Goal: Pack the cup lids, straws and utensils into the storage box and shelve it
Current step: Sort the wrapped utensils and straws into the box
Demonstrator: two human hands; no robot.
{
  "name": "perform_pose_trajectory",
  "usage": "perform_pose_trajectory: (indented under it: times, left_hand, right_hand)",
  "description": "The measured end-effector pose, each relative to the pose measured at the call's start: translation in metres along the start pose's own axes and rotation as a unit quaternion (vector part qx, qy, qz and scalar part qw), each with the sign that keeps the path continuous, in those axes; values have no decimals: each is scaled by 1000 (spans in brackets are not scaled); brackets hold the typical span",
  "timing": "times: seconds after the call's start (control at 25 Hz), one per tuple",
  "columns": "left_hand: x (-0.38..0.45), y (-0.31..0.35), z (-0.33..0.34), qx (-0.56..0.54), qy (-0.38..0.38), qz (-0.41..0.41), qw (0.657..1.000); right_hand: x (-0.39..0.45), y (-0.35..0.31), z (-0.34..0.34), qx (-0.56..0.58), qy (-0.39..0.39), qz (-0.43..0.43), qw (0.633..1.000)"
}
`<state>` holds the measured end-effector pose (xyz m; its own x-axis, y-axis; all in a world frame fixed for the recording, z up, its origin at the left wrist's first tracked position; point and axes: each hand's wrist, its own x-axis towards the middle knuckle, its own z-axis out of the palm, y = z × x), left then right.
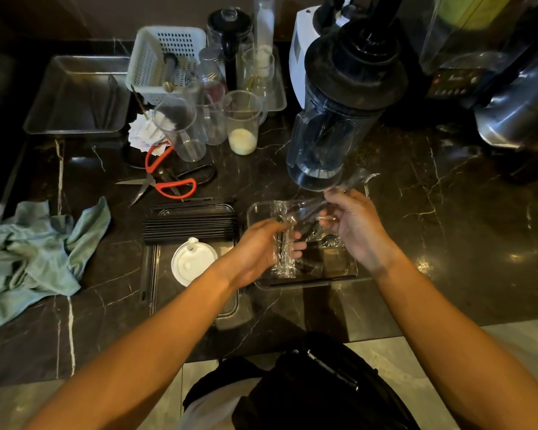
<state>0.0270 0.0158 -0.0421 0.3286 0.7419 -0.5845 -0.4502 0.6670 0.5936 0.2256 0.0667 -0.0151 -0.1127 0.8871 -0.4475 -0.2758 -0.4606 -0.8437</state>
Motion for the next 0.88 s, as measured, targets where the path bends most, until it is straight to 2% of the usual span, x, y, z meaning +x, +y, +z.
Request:
perform_pose_trajectory:
  times: [0.12,0.28,0.36,0.44,0.52,0.56,0.6,0.64,0.72,0.76,0.88]
  left_hand:
    - [-1,2,0,-19,2,6,1000]
    - [2,8,1,-90,6,19,996]
    - [6,12,0,-98,3,28,995]
    - [7,15,0,-76,-1,33,997]
    - [7,17,2,-61,10,34,997]
    - [8,17,2,-57,21,35,998]
    - [10,17,1,-56,33,39,997]
    - [11,18,1,-63,41,45,996]
    - [11,20,0,-82,59,57,993]
    - [11,20,0,-71,62,64,993]
    - [9,18,1,-4,61,53,997]
  right_hand:
    - [-4,1,0,6,-7,-49,999]
    - [-13,10,8,-158,-68,-114,979]
    - [-14,15,7,-248,-92,-166,950]
    - [-15,17,4,-365,-117,-211,899]
    - [-17,16,3,-462,-146,-214,848]
    - [-20,16,5,-475,-156,-195,844]
    - [-21,14,6,-462,-150,-170,857]
    - [-22,12,7,-414,-133,-138,890]
    - [-22,7,6,-261,-92,-74,958]
    - [-21,4,4,-187,-76,-44,978]
    - [-13,1,-1,-57,-51,-15,997]
